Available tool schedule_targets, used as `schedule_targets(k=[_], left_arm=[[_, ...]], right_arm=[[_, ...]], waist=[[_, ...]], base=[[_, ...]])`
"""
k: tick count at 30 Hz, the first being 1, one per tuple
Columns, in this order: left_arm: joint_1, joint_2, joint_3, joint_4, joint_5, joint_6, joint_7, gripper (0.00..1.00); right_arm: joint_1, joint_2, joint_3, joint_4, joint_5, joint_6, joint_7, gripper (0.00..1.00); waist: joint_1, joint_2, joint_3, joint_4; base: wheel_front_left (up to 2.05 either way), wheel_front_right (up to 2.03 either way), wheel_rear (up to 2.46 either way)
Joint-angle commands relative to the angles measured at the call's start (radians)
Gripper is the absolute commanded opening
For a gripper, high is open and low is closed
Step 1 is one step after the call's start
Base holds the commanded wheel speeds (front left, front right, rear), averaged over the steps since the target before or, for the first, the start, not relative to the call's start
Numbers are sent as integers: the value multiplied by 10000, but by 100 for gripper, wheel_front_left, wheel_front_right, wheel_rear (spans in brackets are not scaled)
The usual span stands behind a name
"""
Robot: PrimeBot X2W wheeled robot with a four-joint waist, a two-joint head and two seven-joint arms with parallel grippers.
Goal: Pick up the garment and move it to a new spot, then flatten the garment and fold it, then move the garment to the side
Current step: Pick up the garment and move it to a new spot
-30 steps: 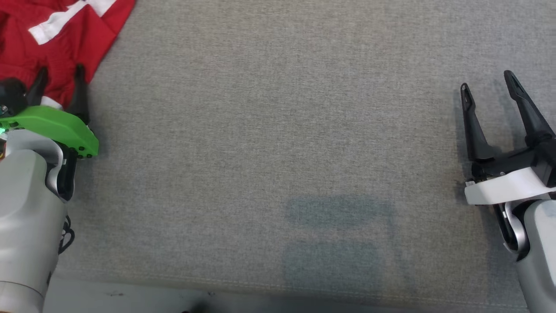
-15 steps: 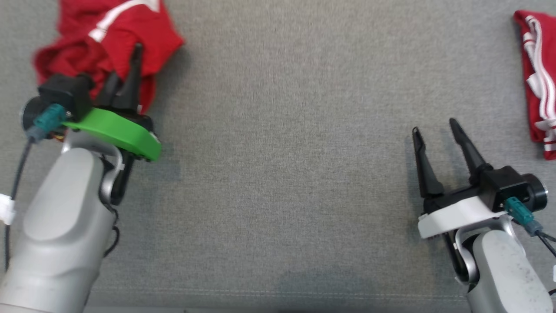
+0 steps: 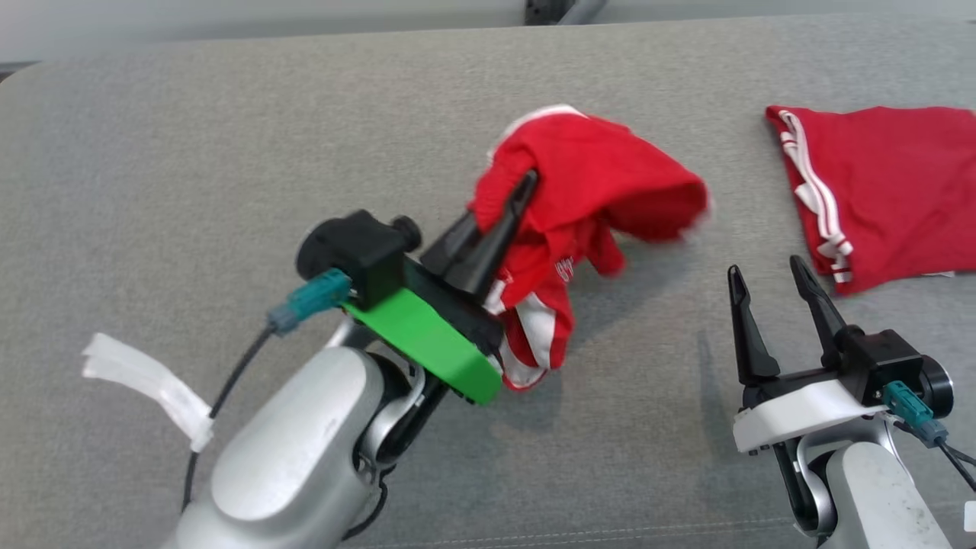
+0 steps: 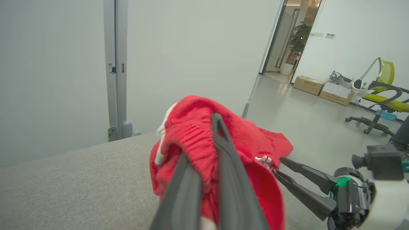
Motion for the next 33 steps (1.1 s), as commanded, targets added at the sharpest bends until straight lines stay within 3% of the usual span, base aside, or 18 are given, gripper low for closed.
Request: schedule_targets(k=[1, 3, 6, 12, 14, 15, 19, 22, 33], left_arm=[[180, -42, -140, 12, 161, 201, 128, 0], [398, -167, -328, 313, 210, 355, 222, 0], [619, -129, -605, 1276, 371, 248, 74, 0], [1305, -70, -1030, 4387, 371, 124, -206, 0], [1430, -143, -1079, 5083, 376, 56, -473, 42], [1532, -214, -1069, 5355, 296, 29, -607, 100], [1871, -424, -787, 6039, 223, 141, -1158, 100], [2308, -428, -405, 5772, 225, 364, -1303, 100], [5630, 488, 2202, 2351, 1600, 2329, -1336, 100]], right_arm=[[143, 73, -62, -22, -51, -14, -28, 100], [139, 129, -46, -23, -51, -14, -28, 100], [119, 217, 8, 6, -5, -14, -28, 100], [225, 340, 133, 103, 13, -15, -28, 100], [285, 350, 83, 132, 6, -15, -28, 100], [341, 355, 17, 132, -3, -15, -28, 100], [568, 321, -106, 194, -115, -15, -28, 100], [813, 247, -204, 162, -165, -15, -28, 100], [2040, 9, -1086, -262, -359, -15, -28, 100]], waist=[[0, 0, -312, -537], [0, 0, -248, -673], [0, 0, -149, -888], [0, 0, -104, -1152], [0, 0, -145, -1149], [0, 0, -189, -1110], [0, 0, -555, -885], [0, 0, -976, -731], [0, 0, -2159, -209]], base=[[0, 0, 0], [0, 0, 0], [0, 0, 0], [0, 0, 0], [0, 0, 0], [0, 0, 0], [0, 0, 0], [0, 0, 0], [0, 0, 0]])
